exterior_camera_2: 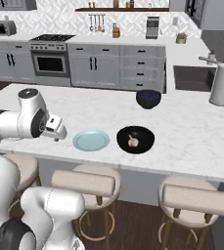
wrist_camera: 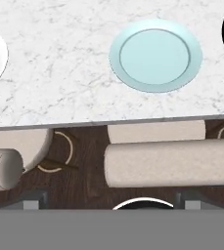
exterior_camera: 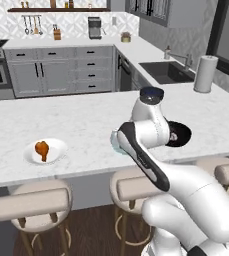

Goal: Pick the chicken drumstick and garlic from their plates and place them in the bowl. Then put the bowl in the fridge.

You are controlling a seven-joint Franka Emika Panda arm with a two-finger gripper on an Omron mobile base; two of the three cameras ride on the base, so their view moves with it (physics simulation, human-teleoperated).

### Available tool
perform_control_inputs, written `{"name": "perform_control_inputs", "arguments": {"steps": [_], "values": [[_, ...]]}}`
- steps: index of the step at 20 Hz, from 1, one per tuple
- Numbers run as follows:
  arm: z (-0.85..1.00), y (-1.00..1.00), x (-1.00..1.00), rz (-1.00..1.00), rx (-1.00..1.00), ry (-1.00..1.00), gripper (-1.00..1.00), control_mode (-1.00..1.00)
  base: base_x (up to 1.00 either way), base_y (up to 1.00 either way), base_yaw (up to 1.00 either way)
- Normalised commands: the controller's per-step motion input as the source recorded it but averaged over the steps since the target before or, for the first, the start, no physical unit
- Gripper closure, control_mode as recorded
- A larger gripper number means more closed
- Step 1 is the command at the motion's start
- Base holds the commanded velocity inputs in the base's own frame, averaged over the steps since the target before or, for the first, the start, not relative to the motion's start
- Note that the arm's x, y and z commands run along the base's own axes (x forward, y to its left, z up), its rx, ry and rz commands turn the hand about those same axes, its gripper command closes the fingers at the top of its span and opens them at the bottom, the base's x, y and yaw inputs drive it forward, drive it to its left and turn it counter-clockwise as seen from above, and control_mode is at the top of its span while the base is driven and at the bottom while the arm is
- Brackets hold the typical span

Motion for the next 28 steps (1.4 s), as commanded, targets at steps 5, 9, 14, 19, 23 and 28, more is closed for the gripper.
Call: {"name": "perform_control_inputs", "arguments": {"steps": [5,9,14,19,23,28], "values": [[0.0,0.0,0.0,0.0,0.0,0.0,-1.0,1.0,-0.09,1.0,0.0],[0.0,0.0,0.0,0.0,0.0,0.0,-1.0,1.0,-0.57,0.99,0.0],[0.0,0.0,0.0,0.0,0.0,0.0,-1.0,1.0,0.25,0.29,0.0],[0.0,0.0,0.0,0.0,0.0,0.0,-1.0,1.0,0.72,-0.11,0.0],[-0.1,-0.13,0.86,0.02,0.0,0.0,-1.0,-1.0,0.0,0.0,0.0],[-0.48,-0.04,0.61,0.1,-0.05,0.03,-1.0,-1.0,0.0,0.0,0.0]]}}
